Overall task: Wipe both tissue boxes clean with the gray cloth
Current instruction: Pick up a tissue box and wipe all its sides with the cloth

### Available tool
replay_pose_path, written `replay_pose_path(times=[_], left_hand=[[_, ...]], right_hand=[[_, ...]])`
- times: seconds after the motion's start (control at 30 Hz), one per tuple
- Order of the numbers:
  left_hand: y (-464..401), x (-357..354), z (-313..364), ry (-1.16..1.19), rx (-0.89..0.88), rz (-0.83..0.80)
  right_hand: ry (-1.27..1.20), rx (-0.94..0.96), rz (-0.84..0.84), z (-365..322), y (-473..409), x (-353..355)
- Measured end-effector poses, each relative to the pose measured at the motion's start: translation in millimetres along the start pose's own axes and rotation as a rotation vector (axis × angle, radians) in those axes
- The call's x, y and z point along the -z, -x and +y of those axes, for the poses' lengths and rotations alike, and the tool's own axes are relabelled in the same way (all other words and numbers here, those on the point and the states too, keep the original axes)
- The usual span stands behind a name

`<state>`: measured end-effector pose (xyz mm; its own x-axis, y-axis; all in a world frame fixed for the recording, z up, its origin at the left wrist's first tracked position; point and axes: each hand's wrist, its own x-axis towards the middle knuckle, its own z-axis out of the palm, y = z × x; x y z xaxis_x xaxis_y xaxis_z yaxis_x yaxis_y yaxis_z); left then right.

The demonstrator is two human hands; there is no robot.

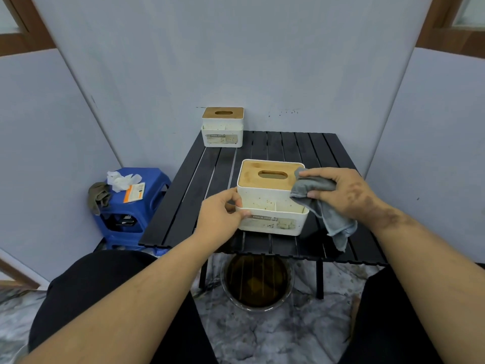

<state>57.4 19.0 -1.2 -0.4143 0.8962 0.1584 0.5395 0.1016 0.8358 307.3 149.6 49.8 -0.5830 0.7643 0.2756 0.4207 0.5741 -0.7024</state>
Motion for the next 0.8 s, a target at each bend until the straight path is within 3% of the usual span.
replay_pose_path(times=[0.2, 0.43, 0.57, 0.8], left_hand=[[-41, 32, 36, -0.088, -0.038, -0.036], [-102, 36, 51, 0.017, -0.018, -0.112], [-126, 24, 43, 0.164, 0.002, -0.113], [-147, 16, 18, 0.402, 0.007, -0.277]], right_hand=[[-0.089, 0.052, -0.107, -7, -36, 18], [-0.282, 0.024, -0.087, 23, -74, 25], [-0.405, 0.025, -0.025, 39, -87, 18], [-0.505, -0.052, 0.064, 47, -92, 10]])
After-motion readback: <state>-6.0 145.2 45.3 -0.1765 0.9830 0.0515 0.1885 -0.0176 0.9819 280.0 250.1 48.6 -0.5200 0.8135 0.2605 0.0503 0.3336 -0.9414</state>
